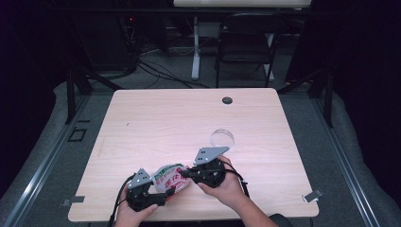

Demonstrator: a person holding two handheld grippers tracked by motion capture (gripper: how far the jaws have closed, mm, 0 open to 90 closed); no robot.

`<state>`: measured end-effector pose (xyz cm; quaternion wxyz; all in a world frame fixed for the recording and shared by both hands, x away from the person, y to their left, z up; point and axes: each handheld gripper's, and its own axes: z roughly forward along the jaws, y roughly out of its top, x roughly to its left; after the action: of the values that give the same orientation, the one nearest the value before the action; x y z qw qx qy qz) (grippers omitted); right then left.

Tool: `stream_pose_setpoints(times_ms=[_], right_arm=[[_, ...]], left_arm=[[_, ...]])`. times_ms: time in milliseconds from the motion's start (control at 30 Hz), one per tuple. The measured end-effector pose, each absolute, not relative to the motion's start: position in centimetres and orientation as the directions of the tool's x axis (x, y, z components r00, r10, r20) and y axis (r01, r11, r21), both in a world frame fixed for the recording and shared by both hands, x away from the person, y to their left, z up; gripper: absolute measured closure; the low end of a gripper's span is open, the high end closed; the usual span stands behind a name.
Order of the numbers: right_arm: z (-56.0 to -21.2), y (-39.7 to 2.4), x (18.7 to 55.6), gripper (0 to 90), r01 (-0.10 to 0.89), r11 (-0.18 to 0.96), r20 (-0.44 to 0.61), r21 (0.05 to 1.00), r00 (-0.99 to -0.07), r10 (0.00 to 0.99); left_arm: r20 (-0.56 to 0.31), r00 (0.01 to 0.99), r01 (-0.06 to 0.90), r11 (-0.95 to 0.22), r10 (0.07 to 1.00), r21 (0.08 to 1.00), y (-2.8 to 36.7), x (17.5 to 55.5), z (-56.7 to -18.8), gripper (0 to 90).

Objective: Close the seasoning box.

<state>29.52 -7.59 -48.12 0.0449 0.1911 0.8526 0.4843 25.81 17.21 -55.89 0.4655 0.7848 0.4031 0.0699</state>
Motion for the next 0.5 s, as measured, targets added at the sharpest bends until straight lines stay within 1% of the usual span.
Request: stream_pose_setpoints(times_ms=[100, 233, 500], right_arm=[[-48.2, -7.7, 29.4, 90.0, 0.286, 0.453, 0.113, 0.845, -0.922, 0.371], [-48.3, -7.7, 29.3, 90.0, 0.284, 0.448, 0.109, 0.848, -0.920, 0.376], [-48.4, -8.1, 28.9, 90.0, 0.282, 0.449, 0.104, 0.848, -0.919, 0.380]], left_arm=[[-0.282, 0.660, 0.584, -0.239, 0.696, 0.776, 17.0, 26.0, -56.3, 28.3], [-0.242, 0.676, 0.574, -0.291, 0.697, 0.765, 16.4, 26.2, -56.7, 27.5], [-0.230, 0.689, 0.582, -0.337, 0.687, 0.740, 15.4, 26.9, -57.8, 24.9]])
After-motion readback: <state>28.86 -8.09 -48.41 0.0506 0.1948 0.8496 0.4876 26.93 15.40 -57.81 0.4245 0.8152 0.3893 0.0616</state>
